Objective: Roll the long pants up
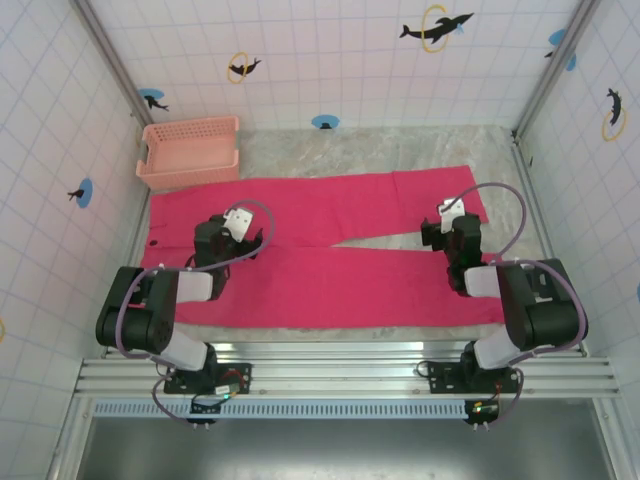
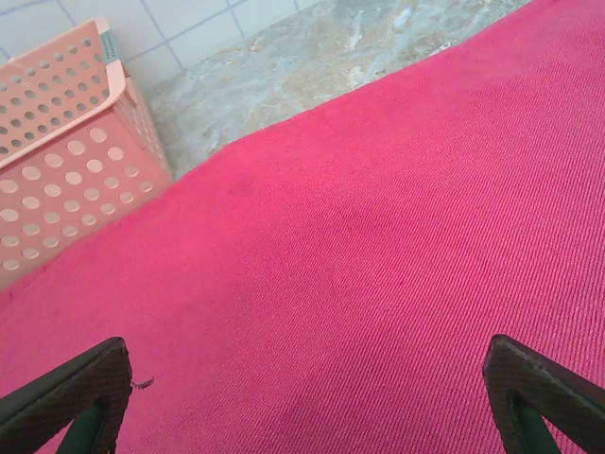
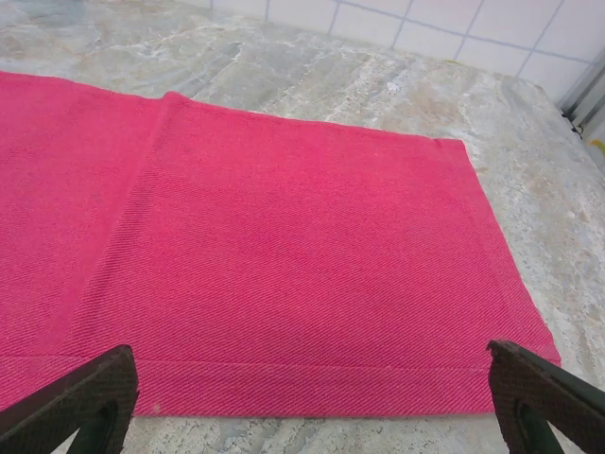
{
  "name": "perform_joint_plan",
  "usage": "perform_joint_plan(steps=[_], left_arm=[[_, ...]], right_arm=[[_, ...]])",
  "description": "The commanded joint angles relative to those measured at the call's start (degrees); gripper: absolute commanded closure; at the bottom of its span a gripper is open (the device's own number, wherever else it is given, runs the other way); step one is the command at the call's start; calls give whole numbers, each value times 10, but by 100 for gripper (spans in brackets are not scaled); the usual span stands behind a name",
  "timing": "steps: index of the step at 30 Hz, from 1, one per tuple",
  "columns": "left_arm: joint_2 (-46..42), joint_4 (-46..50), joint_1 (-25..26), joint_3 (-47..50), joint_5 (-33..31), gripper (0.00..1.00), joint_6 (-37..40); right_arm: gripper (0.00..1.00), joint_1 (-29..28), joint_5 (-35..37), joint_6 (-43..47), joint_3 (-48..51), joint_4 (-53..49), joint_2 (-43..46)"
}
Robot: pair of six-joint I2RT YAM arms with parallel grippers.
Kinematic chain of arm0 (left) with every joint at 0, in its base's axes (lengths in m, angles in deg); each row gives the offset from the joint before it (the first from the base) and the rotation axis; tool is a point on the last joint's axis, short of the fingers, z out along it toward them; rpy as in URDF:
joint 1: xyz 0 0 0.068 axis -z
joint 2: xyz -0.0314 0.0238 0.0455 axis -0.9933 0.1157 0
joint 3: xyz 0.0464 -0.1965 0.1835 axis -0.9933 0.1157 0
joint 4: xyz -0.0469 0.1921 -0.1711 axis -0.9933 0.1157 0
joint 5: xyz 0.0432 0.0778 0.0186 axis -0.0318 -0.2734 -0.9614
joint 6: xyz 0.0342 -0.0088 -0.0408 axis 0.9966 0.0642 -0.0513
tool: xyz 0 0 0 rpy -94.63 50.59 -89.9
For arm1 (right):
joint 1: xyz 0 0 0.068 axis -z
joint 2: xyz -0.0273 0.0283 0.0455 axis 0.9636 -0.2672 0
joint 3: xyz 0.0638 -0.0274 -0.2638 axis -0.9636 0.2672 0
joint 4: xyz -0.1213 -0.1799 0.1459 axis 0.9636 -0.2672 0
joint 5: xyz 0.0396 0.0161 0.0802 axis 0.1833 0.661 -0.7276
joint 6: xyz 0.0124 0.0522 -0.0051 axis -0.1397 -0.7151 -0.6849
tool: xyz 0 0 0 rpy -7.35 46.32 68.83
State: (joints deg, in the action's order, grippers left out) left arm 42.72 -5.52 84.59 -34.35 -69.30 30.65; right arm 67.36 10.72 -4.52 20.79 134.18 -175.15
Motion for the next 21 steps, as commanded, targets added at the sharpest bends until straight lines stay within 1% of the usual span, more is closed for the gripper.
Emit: perform_joint_plan(steps=[1,2,3,4,6,7,8,10,11,12,13,14,15,16,17,18,19,20,21], left_arm=[[0,-13,0,-11,1,3,-10],[-1,-12,-1,-11,0,2,-10],[-1,-13,-1,-11,1,2,-10],[-1,-12,-1,-11,1,2,-10],[-1,-6,-3,-14,2,2,-14],[0,-10,-3,-13,2,3,-15],[-1,-10,-3,-12,-2,3,-14],[-2,-12,-3,-12,-4,3,-14],[-6,1,-3,-21,-11,3,-15],[-26,64,1,-52,-25,3,-17],[-55,225,7,-118,-41,3,-6],[-67,363,17,-197,-68,3,4],[-64,506,28,-289,-113,2,-4],[-53,621,33,-368,-135,2,-14],[-46,691,36,-423,-141,3,-16],[-48,738,45,-458,-162,3,-20],[-54,769,54,-481,-186,2,-33],[-58,801,58,-500,-201,3,-49],[-60,842,60,-523,-214,2,-63]], right_arm=[[2,2,1,-1,-11,7,1],[2,0,7,2,-11,4,9],[2,-9,32,5,-25,-48,35],[2,-21,59,3,-62,-152,70],[2,-43,75,9,-139,-337,108],[2,-68,89,18,-167,-408,121],[2,-94,90,33,-182,-452,134],[2,-170,129,38,-205,-545,159],[1,-204,133,34,-211,-580,167],[0,-241,143,20,-212,-612,174],[2,-280,152,5,-211,-638,177],[2,-316,151,0,-206,-654,179],[3,-355,165,-10,-199,-666,178],[3,-392,176,-14,-195,-687,173],[4,-426,187,3,-193,-686,170],[2,-468,219,18,-191,-678,169],[2,-492,235,21,-202,-688,160],[1,-498,233,16,-220,-709,148],[3,-497,214,9,-247,-742,127]])
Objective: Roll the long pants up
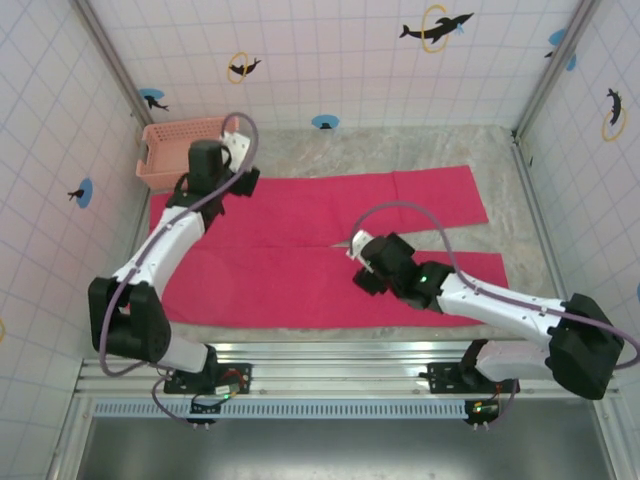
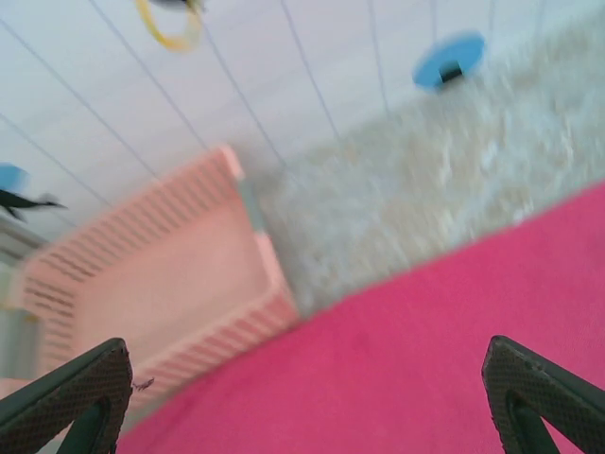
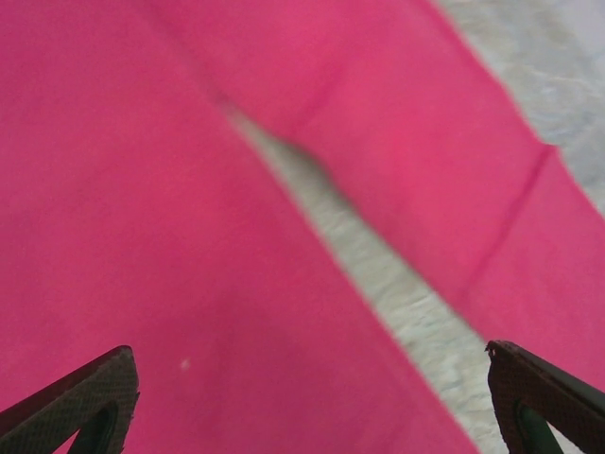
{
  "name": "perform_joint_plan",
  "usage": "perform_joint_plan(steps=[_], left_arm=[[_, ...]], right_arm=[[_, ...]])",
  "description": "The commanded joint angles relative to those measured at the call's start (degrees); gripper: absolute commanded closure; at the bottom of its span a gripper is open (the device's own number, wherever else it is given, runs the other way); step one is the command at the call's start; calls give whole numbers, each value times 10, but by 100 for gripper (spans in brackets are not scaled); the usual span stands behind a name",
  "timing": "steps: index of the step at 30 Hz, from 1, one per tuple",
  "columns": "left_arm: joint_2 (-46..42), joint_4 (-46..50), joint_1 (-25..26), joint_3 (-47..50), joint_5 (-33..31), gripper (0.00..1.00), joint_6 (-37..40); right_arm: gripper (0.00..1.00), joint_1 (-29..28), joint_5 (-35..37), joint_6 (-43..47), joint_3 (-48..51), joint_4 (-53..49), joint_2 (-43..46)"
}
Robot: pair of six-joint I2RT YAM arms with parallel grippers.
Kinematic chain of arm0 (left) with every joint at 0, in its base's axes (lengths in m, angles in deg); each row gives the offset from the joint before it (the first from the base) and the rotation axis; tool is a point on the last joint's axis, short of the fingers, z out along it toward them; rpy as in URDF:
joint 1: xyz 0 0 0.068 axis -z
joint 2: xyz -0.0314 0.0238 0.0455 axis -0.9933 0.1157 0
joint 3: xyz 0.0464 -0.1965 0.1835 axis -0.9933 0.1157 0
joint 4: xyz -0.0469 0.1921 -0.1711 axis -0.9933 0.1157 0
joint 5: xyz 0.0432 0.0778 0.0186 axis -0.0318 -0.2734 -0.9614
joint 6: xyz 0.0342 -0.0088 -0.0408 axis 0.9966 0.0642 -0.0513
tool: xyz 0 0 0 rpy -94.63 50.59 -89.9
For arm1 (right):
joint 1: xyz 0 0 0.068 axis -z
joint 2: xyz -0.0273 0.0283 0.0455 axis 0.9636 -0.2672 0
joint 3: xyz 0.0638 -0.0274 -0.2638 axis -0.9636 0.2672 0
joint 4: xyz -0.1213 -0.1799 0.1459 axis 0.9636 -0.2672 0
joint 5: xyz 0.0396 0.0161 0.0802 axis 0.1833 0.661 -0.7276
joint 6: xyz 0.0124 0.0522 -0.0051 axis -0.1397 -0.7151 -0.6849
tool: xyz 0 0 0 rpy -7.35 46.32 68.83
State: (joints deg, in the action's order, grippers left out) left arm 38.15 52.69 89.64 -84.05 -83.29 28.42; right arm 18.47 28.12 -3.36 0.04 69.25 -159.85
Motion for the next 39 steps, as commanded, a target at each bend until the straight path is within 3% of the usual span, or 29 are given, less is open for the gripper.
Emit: perform_joint_plan(steps=[1,6,12,18,28,34,39], left_arm=[[-16,292,12,-42,-95,3,-45],[-28,390,12,-71,-191,3,-30],[-116,354,12,-11,-127,3,-38],[-108,382,12,-20,-115,3,-32],[-108,380,12,-9,-112,2,-26],[-119,365,12,11,-89,3,-21],[-139,344,12,39,-51,2,-7]], right_arm=[[8,-8,10,6,-65,-124,-47],[13,-62,-43,26,-112,-192,-122],[18,-116,-121,6,-125,-195,-175],[23,-143,-167,-5,-128,-192,-208],[33,-142,-157,-21,-145,-177,-266],[51,-139,-107,-29,-173,-169,-325],[84,-112,-89,-30,-163,-138,-308]])
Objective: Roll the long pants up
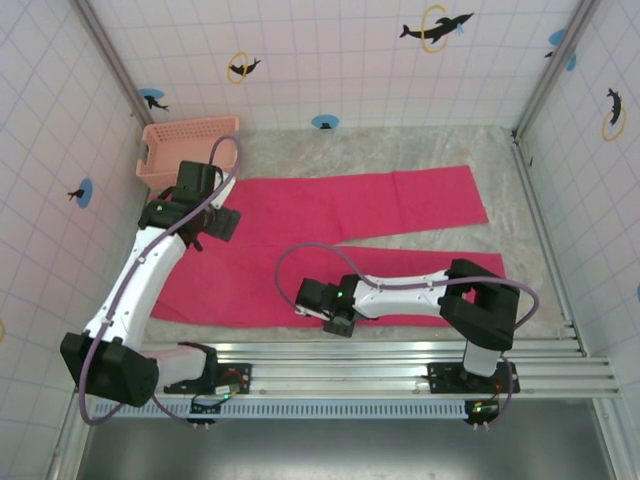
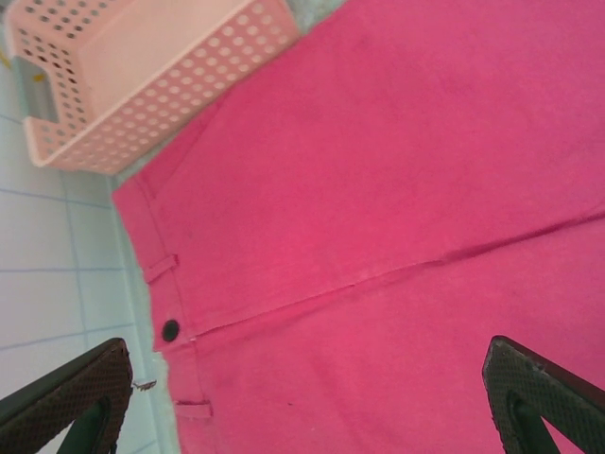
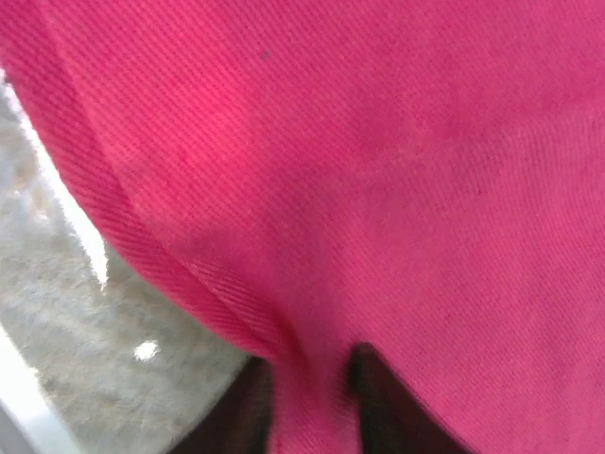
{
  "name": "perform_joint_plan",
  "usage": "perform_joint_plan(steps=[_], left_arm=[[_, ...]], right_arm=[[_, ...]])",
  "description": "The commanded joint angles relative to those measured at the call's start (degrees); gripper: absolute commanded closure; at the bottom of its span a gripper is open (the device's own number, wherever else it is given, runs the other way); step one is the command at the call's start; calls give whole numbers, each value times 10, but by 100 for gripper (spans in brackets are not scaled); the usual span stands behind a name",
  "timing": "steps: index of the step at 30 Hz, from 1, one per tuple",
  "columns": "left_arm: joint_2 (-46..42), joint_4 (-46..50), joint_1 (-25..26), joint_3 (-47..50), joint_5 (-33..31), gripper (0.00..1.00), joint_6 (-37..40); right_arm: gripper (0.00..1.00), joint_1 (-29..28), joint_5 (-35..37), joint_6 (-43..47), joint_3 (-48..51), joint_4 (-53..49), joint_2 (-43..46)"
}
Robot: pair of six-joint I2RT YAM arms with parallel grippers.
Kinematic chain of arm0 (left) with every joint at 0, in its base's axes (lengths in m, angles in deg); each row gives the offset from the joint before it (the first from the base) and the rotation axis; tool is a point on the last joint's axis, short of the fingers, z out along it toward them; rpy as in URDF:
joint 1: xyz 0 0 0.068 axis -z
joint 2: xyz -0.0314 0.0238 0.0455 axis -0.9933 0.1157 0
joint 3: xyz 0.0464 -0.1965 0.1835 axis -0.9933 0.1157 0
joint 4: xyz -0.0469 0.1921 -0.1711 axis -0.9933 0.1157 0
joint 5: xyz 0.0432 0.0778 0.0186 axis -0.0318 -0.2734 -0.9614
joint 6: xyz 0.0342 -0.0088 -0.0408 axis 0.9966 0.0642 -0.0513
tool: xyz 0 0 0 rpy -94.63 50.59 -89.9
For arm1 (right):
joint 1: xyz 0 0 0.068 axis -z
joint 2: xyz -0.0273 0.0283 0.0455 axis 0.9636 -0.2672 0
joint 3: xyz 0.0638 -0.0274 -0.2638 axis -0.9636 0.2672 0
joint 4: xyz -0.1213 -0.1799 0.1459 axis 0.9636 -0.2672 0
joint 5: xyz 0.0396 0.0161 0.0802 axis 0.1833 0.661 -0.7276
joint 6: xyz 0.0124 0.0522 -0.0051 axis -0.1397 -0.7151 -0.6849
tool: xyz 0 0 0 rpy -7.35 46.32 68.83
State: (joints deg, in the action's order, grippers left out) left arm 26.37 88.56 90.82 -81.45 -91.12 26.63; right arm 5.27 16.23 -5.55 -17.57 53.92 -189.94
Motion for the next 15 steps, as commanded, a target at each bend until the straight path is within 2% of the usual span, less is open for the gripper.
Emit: perform_joint_plan(steps=[1,5,10,15], left_arm=[[-26,-18,0,20,27,2,12],[-45,-28,1,48,25,2,14],[-71,-29,15,74,29,3,24],[-114,-2,47,120,30,4,19]], right_arm=[[89,27,34,-8,16,19,6],[97,57,35,4,26,26,75],[98,92,13,34,-36,-21,135],[98,136,-29,45,-124,-47,133]])
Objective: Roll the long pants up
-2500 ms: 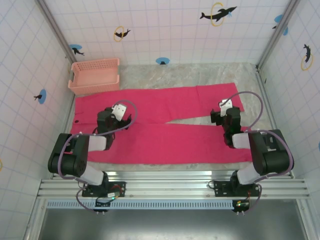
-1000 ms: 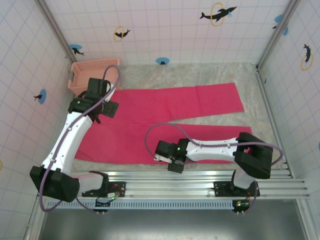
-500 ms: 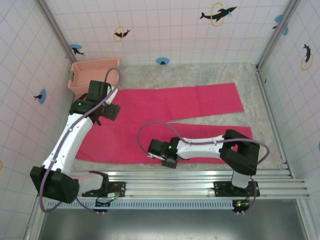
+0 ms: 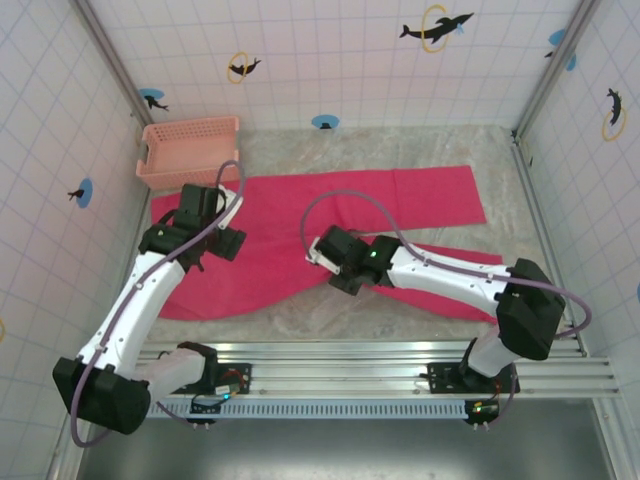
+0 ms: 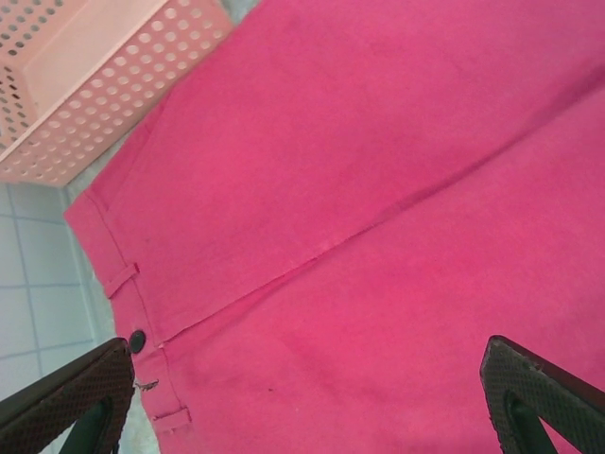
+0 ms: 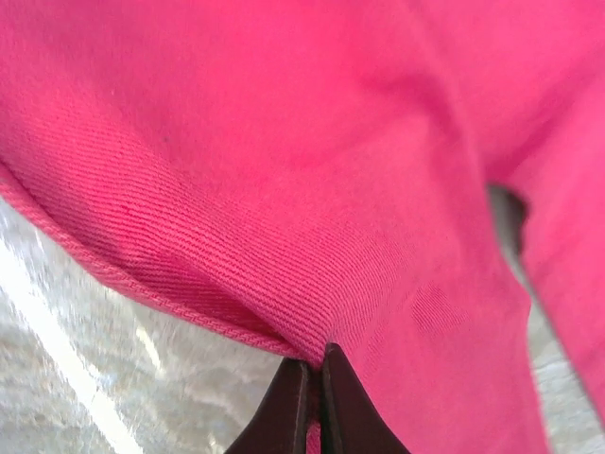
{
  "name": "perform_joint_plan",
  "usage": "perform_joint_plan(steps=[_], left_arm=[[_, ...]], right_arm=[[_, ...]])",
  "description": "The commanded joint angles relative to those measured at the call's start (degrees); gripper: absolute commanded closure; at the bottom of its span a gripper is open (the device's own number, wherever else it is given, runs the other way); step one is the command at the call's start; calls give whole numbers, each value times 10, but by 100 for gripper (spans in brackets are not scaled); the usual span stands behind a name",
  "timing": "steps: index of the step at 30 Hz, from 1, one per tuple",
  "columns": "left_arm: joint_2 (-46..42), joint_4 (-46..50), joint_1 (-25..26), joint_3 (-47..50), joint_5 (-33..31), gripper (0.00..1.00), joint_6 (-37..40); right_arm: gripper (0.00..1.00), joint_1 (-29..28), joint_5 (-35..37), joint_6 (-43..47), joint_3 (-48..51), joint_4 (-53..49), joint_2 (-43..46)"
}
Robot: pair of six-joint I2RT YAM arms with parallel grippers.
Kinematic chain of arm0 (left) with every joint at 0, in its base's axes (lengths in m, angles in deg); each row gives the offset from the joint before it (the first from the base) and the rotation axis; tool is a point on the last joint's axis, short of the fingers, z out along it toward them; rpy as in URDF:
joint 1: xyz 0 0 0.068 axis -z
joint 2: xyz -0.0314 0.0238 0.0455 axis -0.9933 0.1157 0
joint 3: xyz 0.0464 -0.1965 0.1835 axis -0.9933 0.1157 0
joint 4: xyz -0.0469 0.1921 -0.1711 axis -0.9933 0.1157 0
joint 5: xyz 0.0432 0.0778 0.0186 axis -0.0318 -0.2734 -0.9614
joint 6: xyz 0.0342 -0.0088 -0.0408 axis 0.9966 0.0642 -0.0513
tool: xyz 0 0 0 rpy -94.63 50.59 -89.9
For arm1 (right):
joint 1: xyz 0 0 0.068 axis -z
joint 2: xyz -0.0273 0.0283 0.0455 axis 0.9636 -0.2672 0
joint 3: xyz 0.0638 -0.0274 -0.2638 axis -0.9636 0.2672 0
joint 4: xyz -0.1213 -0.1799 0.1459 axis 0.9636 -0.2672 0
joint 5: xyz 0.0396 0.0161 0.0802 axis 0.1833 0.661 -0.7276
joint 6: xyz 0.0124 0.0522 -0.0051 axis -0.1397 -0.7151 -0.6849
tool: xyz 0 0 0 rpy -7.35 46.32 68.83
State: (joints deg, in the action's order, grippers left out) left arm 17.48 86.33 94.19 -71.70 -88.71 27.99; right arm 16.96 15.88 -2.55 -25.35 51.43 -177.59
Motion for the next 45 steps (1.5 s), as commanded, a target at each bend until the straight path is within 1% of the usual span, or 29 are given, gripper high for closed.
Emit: perform_joint_plan(steps=[1,3,6,7,10,14,18,21,25,30,34,36,40,41,42,43,44,45], left_arm=[[-33,25,20,31,5,3,3],[-45,34,32,44,19,3,-6],[-35,89,47,26,45,2,-13],[-28,100,51,23,43,3,-17],[-9,97,67,19,51,2,-18],[42,101,72,5,97,3,-19],[45,105,94,5,123,2,-29],[38,104,111,12,123,3,-36],[58,108,120,7,126,3,-37],[107,118,120,-4,109,3,-31],[166,126,119,-22,105,4,-28],[191,125,121,-32,93,12,-27],[212,91,110,-25,62,40,-32],[219,90,100,-26,62,51,-40],[224,95,93,-29,60,66,-44],[228,102,88,-33,47,86,-49],[230,108,84,-37,30,100,-52],[230,115,81,-42,11,100,-55]], right_arm=[[98,28,-31,17,-58,-23,3],[98,45,-46,20,-75,-22,-12],[98,64,-59,26,-92,-16,-37],[98,68,-66,28,-97,-14,-43],[99,78,-80,29,-108,-2,-55],[100,91,-88,19,-128,9,-67],[100,111,-111,3,-152,15,-84],[100,123,-122,-5,-170,17,-97],[100,136,-134,-14,-187,23,-100],[100,152,-157,-20,-200,27,-105],[100,160,-168,-28,-202,33,-105],[100,164,-173,-30,-203,34,-103],[100,176,-173,-33,-202,30,-100],[100,181,-172,-35,-202,26,-100],[100,186,-175,-34,-201,22,-100],[100,191,-180,-34,-199,17,-99],[100,195,-180,-34,-197,13,-98],[100,199,-186,-30,-195,7,-97]])
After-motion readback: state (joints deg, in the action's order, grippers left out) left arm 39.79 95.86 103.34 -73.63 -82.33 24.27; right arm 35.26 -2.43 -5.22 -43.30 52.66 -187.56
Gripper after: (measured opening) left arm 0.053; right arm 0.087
